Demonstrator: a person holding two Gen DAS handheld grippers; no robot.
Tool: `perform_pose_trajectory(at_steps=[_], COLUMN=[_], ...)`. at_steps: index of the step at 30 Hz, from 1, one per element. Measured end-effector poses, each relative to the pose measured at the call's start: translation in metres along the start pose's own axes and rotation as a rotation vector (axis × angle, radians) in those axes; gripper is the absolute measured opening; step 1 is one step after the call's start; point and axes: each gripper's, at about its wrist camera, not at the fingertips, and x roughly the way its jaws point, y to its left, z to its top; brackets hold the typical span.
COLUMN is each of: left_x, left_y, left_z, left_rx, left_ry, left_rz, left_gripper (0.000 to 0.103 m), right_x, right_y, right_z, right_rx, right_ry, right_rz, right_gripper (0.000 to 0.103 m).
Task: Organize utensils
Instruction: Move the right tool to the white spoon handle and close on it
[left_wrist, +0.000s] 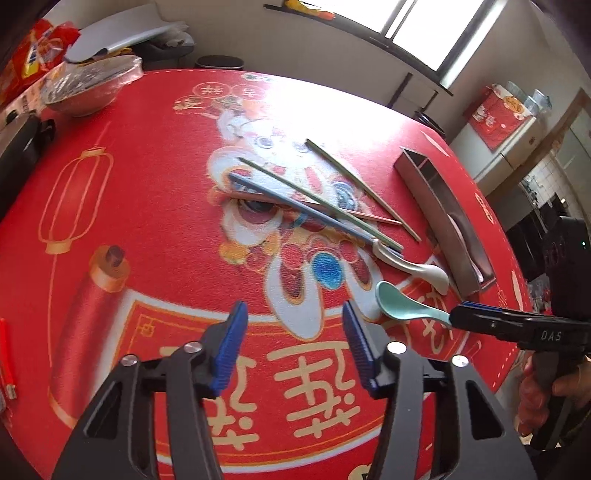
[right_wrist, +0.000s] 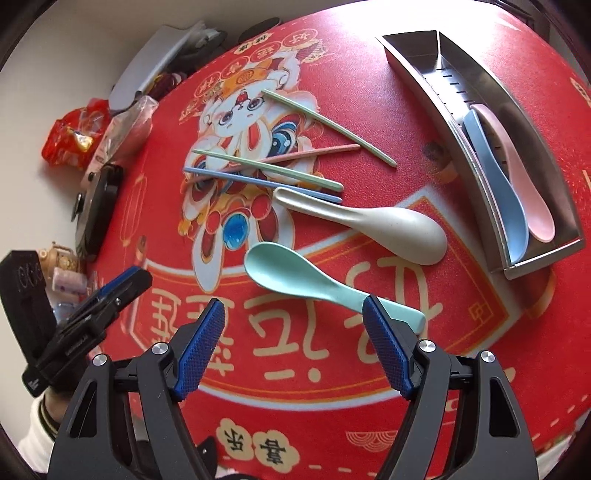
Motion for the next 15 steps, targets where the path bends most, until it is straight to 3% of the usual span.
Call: perform_pose_trajectory(at_steps=[3,7,13,15], left_x=[0.018,0.044,0.054,0.053], left_y=[-0.022,-0.043,-0.051,-0.044], left_z=[0.010,0.025,0.036,0.038], left_rx=[0.063,0.092,0.107,0.096], left_ry=[0.028,0.066,0.074,0.075], left_rz=[-0.062,-0.127,-0.103,-0.081], left_gripper=[0.029,0.022,0.021,0.021], right_x=[0.001,-0.004,-0.018,-0.021], right_y=[-0.011,-0.030,-0.044,-0.045], right_z=[-0.005,-0.009,-0.011,-0.006], right_rx=[0.026,0.071,0.075,0.052], right_ry=[0.019,0.017,-0.023,-0.034], right_rz=[-0.044,-0.064,-0.062,-0.069], right_gripper=[0.069,0.064,0.064,0.058])
